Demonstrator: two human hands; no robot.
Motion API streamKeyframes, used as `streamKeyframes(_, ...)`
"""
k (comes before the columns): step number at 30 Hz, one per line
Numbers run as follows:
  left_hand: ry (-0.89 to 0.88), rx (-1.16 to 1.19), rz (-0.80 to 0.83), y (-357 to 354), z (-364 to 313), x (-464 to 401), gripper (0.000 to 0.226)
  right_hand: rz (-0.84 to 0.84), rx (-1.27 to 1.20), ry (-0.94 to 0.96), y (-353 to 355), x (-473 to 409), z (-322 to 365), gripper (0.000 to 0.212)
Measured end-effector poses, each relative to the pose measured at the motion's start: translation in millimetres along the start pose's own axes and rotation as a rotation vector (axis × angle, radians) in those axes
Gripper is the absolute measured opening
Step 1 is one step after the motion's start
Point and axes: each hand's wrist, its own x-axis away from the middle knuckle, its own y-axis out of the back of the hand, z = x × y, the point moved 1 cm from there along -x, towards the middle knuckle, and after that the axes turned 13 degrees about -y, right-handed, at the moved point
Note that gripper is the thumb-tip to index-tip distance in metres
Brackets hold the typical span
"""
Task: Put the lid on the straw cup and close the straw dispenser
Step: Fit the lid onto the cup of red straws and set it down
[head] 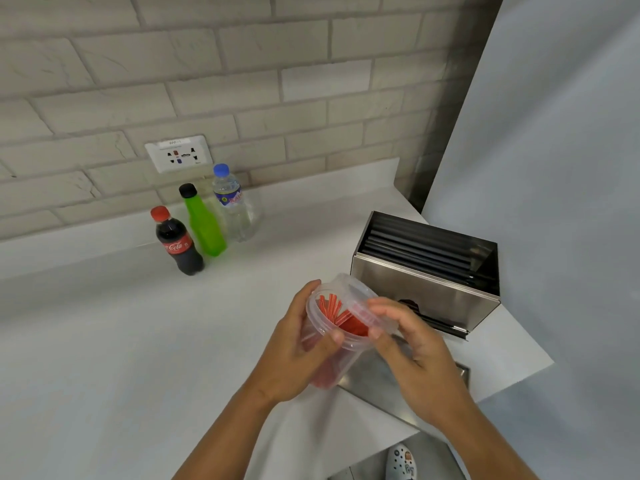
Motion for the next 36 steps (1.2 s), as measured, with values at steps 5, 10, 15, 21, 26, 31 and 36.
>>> streamKeyframes(5, 0.055, 0.027, 0.036, -2.3, 1.7, -1.1, 0.081, -0.023, 0.077, 0.047, -7.0, 6.4, -12.1, 0.052)
streamKeyframes(10, 0.080, 0.063, 0.097, -4.8, 3.4, -3.9, 0.082, -0.012, 0.040, 0.048, -4.5, 5.4, -20.5, 0.048)
streamKeyframes(15, 0.046, 0.079, 0.088, -7.7, 1.9, -8.3, 0.067, -0.001, 0.060, 0.087, -1.1, 1.1, -14.4, 0.037)
streamKeyframes(21, 0.014, 0.112, -0.042, -13.9, -2.4, -17.1, 0.057, 0.056, -0.344, -0.148, -14.3, -0.4, -13.2, 0.076)
streamKeyframes(26, 0.022, 0.129, -0.034, -20.4, 5.7, -10.2, 0.065, 0.037, -0.649, -0.383, -20.4, -7.1, -15.8, 0.068)
streamKeyframes(31, -0.019, 0.123, 0.087, -30.0, 4.8, -6.5, 0.061, -0.007, -0.661, -0.495, -17.1, -19.3, -22.9, 0.033)
streamKeyframes(36, -0.009, -0.188, 0.087, -24.0, 6.3, -10.4, 0.065, -0.128, -0.591, -0.467, -13.6, -24.6, -26.6, 0.032)
